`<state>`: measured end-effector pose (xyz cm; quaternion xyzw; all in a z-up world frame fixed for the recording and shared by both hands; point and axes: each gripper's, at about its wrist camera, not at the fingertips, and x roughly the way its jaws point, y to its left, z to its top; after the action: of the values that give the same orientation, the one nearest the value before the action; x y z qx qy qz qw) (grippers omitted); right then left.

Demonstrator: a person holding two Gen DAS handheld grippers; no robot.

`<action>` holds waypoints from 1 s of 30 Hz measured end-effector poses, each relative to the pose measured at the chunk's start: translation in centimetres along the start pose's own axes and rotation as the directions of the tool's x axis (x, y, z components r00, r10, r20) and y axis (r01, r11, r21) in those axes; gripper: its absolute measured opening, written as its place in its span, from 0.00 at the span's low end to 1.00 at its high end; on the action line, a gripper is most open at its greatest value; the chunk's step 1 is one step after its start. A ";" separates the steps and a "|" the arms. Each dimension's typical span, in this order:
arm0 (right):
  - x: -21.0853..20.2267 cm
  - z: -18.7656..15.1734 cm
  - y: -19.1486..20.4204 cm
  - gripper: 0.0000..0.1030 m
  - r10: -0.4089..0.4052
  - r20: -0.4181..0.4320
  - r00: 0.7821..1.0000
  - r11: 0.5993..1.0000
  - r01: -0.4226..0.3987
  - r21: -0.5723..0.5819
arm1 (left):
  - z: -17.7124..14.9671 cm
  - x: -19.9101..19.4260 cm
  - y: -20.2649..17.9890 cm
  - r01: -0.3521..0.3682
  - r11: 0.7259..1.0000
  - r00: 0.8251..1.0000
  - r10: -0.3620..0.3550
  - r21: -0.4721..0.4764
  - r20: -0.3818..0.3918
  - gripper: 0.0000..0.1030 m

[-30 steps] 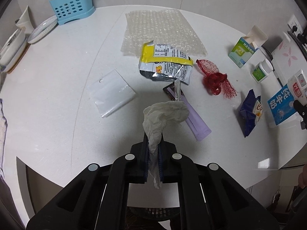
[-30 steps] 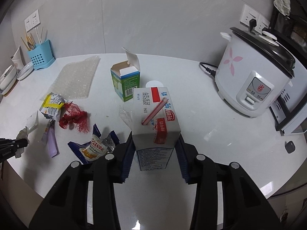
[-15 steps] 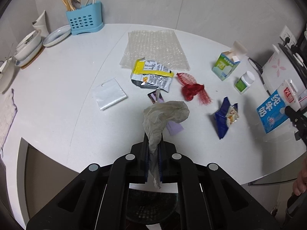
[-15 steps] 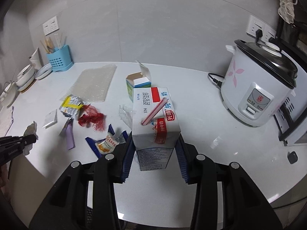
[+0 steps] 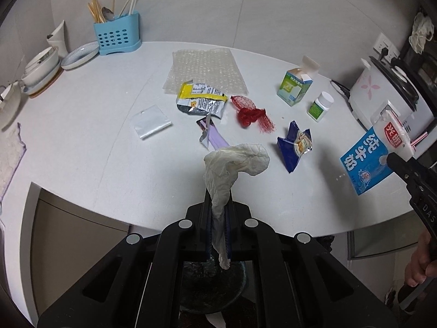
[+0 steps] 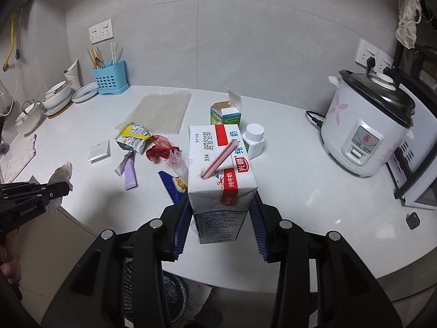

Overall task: Collect trash
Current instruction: 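Carry tissue and milk carton down over the mesh trash bin with both tools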

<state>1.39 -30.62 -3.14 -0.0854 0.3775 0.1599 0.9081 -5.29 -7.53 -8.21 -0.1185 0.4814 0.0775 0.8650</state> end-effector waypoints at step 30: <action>3.1 -17.1 12.9 0.38 0.040 -0.190 0.981 0.998 -0.029 0.061 | -15.0 7.4 7.5 0.097 0.990 0.989 -0.083 0.106 -0.125 0.06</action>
<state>-12.36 -22.62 -17.77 -0.0672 0.4688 0.1557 0.8669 -15.46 -4.39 -23.11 -0.0961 0.5303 0.0042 0.8423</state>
